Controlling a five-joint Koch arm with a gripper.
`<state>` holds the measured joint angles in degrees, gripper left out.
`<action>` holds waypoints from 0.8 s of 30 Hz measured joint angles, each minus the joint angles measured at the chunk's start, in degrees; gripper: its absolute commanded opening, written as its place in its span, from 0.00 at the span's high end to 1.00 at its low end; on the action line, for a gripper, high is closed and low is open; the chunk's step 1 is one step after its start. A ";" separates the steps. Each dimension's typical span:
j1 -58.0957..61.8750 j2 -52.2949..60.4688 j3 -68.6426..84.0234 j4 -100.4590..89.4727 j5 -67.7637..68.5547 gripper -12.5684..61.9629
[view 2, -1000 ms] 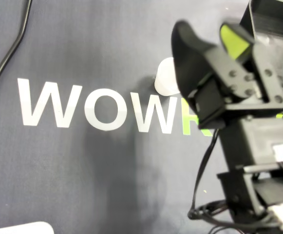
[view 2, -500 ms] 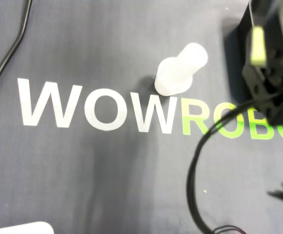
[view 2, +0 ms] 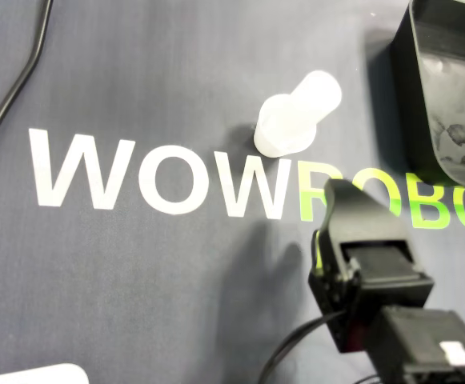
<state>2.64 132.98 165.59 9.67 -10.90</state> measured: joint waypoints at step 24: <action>-1.32 0.00 9.58 -10.20 4.83 0.38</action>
<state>1.32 132.98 175.17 -0.53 -6.06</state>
